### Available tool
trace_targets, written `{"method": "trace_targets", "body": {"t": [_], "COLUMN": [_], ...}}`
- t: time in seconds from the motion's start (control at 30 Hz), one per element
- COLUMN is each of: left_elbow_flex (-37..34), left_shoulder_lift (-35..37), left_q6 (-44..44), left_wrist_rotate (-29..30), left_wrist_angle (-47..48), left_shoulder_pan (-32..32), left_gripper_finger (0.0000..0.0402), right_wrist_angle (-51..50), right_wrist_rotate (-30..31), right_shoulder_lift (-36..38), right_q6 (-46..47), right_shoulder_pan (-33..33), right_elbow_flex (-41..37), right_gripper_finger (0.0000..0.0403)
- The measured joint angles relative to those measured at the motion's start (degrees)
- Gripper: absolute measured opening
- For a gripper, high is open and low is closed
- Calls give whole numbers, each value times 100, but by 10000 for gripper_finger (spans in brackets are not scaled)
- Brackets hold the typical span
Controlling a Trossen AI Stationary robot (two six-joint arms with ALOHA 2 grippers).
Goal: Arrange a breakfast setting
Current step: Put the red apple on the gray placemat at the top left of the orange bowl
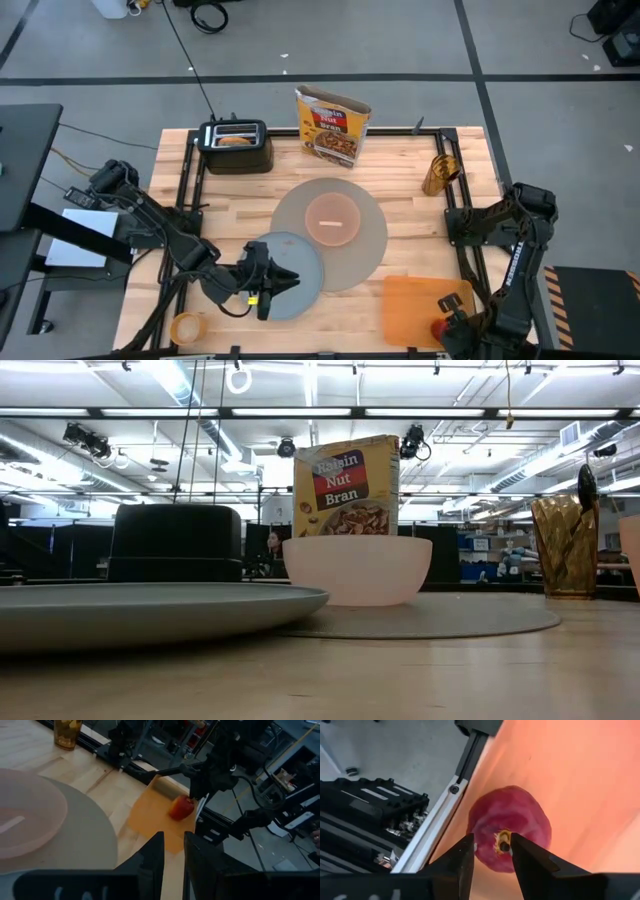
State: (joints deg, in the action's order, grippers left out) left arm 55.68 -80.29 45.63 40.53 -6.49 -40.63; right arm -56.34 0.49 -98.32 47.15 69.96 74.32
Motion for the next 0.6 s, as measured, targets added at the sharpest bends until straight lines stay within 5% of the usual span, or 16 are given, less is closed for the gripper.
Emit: {"method": "trace_targets", "body": {"t": [0.6], "left_elbow_flex": [-2], "left_shoulder_lift": [0], "left_q6": [-46], "left_wrist_rotate": [-2], "left_wrist_angle": [88], "left_shoulder_pan": [34], "left_gripper_finger": [80], "right_wrist_angle": [2], "right_wrist_rotate": [138], "right_shoulder_lift": [0], "right_q6": [-23], "right_shoulder_pan": [-126], "right_elbow_flex": [-163], "right_gripper_finger": [94]}}
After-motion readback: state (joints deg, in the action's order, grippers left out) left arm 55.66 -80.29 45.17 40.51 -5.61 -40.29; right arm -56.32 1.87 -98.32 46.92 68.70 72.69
